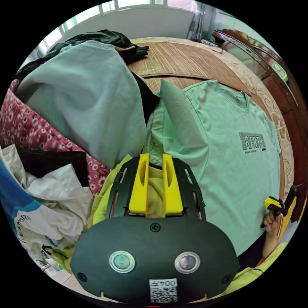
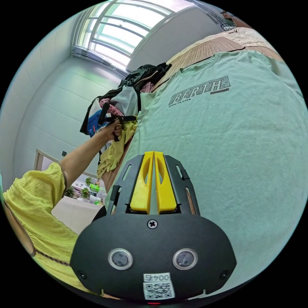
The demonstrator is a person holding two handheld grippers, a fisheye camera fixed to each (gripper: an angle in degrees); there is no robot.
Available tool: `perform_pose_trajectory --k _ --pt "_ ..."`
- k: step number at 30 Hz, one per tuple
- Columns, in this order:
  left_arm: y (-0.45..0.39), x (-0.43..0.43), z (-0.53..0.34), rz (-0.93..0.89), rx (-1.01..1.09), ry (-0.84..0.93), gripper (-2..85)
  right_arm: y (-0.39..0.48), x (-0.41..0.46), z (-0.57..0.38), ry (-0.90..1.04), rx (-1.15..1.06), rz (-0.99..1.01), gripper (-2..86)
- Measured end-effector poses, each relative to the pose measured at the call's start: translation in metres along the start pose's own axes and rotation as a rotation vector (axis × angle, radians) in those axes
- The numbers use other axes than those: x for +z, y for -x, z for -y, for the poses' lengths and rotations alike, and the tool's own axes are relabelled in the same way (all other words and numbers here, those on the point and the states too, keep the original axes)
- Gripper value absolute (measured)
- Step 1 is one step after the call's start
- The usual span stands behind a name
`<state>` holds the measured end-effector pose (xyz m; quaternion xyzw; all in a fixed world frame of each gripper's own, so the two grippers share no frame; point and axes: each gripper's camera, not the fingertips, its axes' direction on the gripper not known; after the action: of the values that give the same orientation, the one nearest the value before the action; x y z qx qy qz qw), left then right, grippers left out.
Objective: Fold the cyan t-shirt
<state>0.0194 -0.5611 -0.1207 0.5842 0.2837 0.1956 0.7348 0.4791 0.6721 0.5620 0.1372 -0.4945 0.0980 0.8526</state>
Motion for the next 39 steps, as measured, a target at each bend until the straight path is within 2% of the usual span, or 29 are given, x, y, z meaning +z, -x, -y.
perform_pose_trajectory --k 4,10,16,21,24,26,28,30,39 --pt "0.036 -0.002 -0.007 -0.055 -0.061 -0.02 6.7 -0.004 -0.01 0.004 0.001 0.009 0.006 -0.8" --pt "0.058 -0.014 -0.01 0.031 -0.027 -0.001 3.1 -0.009 -0.023 0.009 0.003 0.027 0.024 -0.7" --pt "0.091 -0.064 -0.026 0.048 -0.15 -0.108 2.4 -0.012 -0.036 0.013 -0.002 0.037 0.035 -0.7" --pt "0.167 -0.077 -0.068 -0.153 -0.405 -0.202 2.6 -0.011 -0.043 0.017 0.001 0.037 0.037 -0.7" --pt "0.23 -0.059 -0.109 -0.36 -0.593 -0.241 3.0 -0.012 -0.049 0.018 -0.002 0.043 0.043 -0.7" --pt "0.267 -0.045 -0.146 -0.56 -0.716 -0.342 3.3 -0.011 -0.052 0.02 -0.001 0.042 0.045 -0.7" --pt "0.284 -0.041 -0.166 -0.607 -0.776 -0.387 3.6 -0.01 -0.055 0.021 0.0 0.04 0.046 -0.7" --pt "0.29 -0.044 -0.175 -0.607 -0.775 -0.41 3.8 -0.01 -0.057 0.022 0.001 0.04 0.048 -0.7" --pt "0.258 -0.055 -0.134 -0.432 -0.593 -0.214 8.5 -0.012 -0.069 0.026 -0.002 0.047 0.055 -0.7"
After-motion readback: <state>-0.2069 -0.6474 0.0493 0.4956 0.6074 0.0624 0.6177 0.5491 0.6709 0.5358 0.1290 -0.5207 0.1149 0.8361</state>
